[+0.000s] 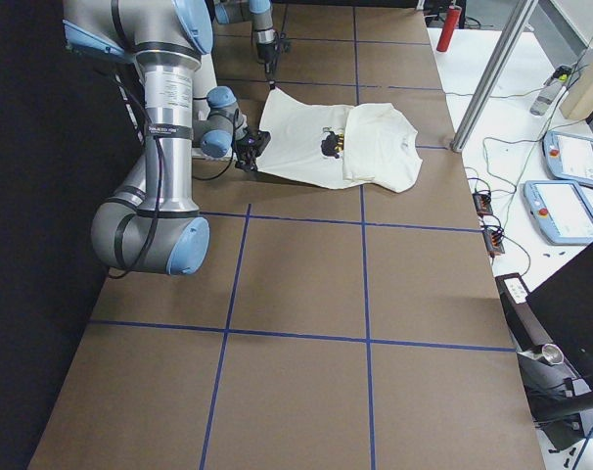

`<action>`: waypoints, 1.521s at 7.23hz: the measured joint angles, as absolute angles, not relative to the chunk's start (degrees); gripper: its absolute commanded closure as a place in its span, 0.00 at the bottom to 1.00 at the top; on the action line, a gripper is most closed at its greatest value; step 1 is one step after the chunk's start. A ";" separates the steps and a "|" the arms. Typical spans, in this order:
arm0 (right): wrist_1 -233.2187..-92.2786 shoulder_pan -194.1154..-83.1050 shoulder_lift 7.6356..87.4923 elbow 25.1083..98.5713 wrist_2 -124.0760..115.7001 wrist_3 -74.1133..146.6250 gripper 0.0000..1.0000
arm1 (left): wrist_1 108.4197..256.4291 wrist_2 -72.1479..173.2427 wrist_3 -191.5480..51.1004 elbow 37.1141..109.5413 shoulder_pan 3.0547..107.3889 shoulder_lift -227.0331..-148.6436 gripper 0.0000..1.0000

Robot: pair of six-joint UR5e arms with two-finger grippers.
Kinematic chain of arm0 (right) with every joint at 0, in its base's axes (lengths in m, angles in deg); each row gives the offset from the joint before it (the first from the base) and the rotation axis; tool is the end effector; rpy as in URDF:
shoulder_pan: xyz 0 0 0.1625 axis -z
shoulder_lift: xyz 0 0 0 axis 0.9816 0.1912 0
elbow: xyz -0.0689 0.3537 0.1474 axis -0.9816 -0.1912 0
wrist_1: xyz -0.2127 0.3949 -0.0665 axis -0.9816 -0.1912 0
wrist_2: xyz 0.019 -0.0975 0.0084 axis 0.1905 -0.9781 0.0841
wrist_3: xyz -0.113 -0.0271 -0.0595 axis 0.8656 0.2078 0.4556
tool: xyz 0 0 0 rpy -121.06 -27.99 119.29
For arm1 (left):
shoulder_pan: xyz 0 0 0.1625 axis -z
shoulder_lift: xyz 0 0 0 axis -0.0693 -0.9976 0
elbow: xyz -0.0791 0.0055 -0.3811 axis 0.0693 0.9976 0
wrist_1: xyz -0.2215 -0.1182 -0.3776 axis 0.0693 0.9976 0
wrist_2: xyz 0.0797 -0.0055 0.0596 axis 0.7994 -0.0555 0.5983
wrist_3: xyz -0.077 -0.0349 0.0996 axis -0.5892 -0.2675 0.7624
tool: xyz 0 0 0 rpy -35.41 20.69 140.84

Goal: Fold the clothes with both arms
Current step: 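Grasp the hem corners with both grippers, then lift the hem with both grippers and fold it toward the collar, then lay the hem near the collar and open both grippers, withdrawing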

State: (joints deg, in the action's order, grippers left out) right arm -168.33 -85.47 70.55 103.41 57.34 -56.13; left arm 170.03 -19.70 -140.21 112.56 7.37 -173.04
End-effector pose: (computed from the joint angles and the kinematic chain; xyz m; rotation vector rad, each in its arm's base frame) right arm -0.4487 -0.1977 0.2721 -0.0042 -0.8735 0.4558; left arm 0.4670 -0.2254 0.2261 0.1207 1.0212 -0.0804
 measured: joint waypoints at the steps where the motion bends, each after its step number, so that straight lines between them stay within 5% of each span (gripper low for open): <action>1: -174.56 -87.84 69.99 109.36 61.53 -54.54 1.00 | 162.27 -22.52 -140.05 118.42 8.20 -173.97 1.00; 3: -182.82 -90.33 69.34 119.24 66.83 -52.89 1.00 | 146.58 -28.00 -139.97 129.33 11.99 -178.03 1.00; 5: -185.93 -92.39 68.43 121.95 68.01 -52.23 1.00 | 138.66 -29.68 -139.26 132.16 14.16 -183.13 1.00; 11: -193.19 -116.51 46.18 101.38 76.50 -38.98 1.00 | 137.97 -32.62 -119.54 111.68 34.38 -196.47 1.00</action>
